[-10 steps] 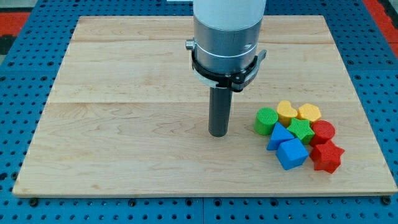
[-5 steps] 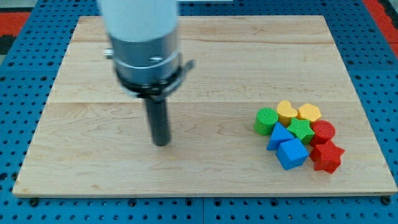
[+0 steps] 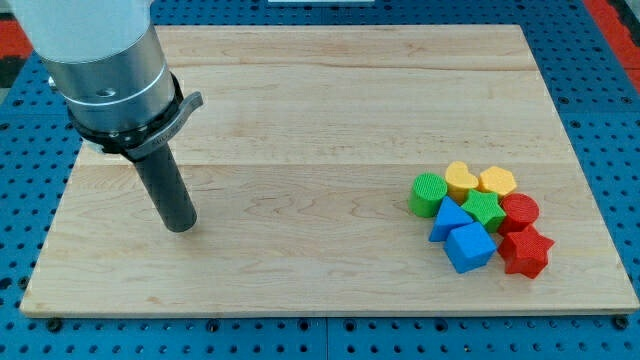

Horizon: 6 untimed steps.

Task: Separate the blue blocks and green circle from the group of blocks

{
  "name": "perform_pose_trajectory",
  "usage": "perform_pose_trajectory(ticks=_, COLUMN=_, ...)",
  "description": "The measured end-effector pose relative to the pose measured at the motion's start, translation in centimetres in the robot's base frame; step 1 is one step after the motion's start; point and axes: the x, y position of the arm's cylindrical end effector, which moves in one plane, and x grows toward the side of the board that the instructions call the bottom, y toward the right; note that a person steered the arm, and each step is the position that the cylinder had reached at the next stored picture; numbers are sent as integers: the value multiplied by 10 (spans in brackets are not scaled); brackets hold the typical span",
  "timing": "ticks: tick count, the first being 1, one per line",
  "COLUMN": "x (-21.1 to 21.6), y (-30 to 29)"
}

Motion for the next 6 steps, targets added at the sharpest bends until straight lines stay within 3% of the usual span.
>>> perform_pose_trajectory(ticks=2, x=61, y=8)
perform_pose_trajectory(ticks=4, x=79, y=223)
perform_pose_trajectory(ticks=6, x=81, y=253)
